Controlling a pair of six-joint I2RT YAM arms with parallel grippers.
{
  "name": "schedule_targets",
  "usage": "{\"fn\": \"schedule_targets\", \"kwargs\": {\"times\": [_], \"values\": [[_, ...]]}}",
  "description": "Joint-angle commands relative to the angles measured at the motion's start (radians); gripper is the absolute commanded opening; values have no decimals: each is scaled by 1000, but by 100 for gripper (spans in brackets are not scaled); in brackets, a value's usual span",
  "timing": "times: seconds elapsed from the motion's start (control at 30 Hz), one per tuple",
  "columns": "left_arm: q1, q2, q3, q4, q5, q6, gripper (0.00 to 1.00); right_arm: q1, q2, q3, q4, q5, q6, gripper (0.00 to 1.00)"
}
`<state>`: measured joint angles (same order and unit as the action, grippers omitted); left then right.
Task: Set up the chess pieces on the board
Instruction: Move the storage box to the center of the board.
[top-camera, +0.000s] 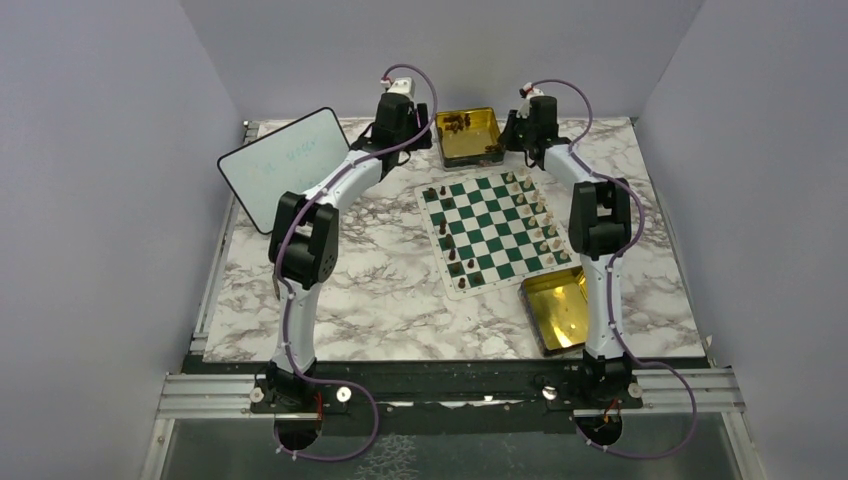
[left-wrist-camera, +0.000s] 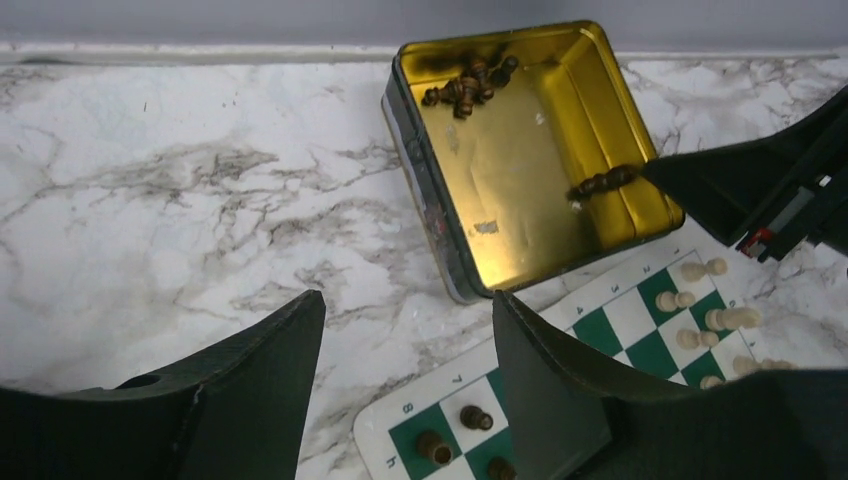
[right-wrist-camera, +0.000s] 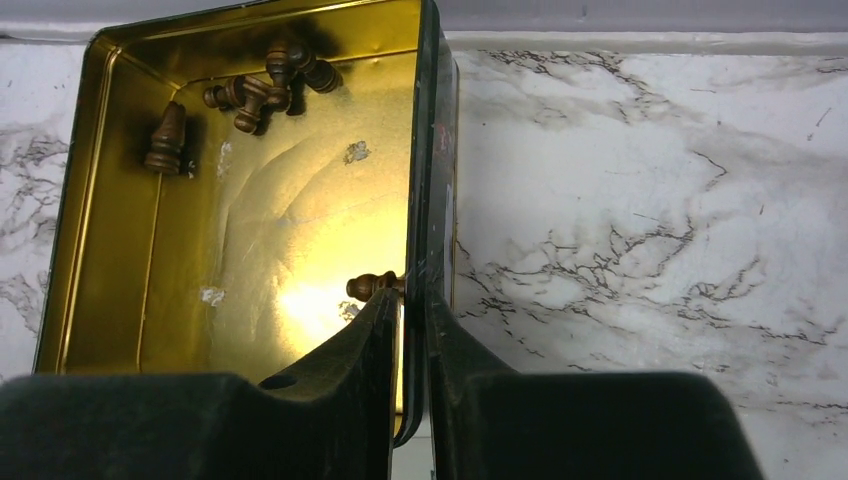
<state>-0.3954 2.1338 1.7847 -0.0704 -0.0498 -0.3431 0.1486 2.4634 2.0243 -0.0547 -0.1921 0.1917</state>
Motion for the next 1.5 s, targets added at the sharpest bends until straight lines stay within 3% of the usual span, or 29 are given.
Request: {"fn": "schedule_targets", "kwargs": {"times": [0.0,0.33,0.83,1.17,1.47], "values": [[-23,68,139,20,-50,35,63,3,-2,-4,72,-68,-36,19],[-48,212,312,18,-142,72,59,11,-15,-16,87,-90,-54,17],[-58,327,409,-7,-191,38,56,49,-4,-46,113,-131,-53,17],[-59,379,433,144,-161,55,51,66,-16,-65,121,-123,-56,16],[-66,507,556,203,-186,81,50,74,-35,-76,122,-122,-61,16]]}}
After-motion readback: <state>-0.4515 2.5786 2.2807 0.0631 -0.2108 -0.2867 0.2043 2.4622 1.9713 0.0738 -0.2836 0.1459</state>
